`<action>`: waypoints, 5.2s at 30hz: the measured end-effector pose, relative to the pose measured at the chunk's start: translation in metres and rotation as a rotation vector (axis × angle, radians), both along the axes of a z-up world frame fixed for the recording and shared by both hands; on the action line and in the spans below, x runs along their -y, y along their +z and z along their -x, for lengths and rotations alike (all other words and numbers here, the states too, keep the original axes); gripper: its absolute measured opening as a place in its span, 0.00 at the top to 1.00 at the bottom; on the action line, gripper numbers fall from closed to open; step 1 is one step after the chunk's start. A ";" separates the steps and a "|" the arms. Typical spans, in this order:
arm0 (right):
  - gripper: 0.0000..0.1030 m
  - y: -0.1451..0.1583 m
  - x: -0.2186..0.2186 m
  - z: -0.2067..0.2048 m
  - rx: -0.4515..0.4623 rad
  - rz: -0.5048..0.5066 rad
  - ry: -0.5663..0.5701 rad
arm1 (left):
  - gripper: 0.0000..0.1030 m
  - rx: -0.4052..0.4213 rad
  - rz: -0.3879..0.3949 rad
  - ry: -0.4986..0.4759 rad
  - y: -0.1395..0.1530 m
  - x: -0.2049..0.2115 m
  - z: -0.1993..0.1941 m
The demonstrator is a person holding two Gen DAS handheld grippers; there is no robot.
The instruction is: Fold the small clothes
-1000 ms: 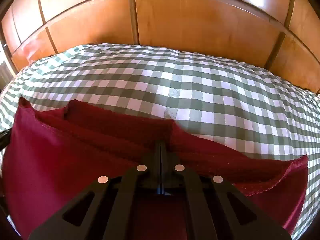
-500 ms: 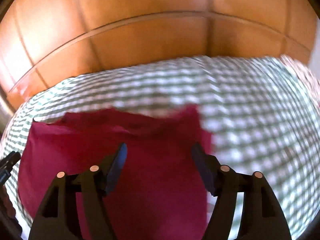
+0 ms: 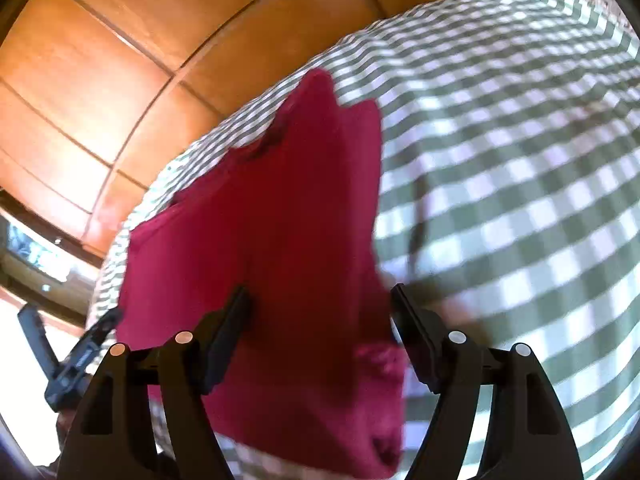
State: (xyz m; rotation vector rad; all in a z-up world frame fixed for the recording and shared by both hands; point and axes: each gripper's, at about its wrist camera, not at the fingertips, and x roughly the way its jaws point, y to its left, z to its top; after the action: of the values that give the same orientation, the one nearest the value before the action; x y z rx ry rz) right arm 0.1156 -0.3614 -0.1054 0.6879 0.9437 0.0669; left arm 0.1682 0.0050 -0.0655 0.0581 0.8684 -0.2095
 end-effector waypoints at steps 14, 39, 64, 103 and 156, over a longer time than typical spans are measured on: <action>0.74 0.057 -0.057 -0.019 0.074 0.085 0.128 | 0.50 -0.035 0.075 -0.018 -0.006 -0.014 0.001; 0.61 0.069 -0.334 -0.104 0.089 0.337 0.639 | 0.41 -0.148 0.622 0.048 0.025 -0.175 -0.025; 0.39 0.065 -0.251 -0.019 0.221 0.355 0.586 | 0.85 -0.247 0.451 -0.008 0.030 -0.114 -0.040; 0.36 0.060 -0.191 -0.048 0.117 0.152 0.426 | 0.52 0.030 0.059 0.135 0.028 -0.106 0.001; 0.61 0.099 0.026 -0.013 0.233 0.150 -0.016 | 0.89 0.008 0.172 -0.532 0.065 0.199 -0.075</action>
State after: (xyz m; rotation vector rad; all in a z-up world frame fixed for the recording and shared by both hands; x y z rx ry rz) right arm 0.1281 -0.3872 -0.0068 0.5358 0.7117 0.0601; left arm 0.2436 -0.1938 -0.0005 0.1287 0.8110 -0.7805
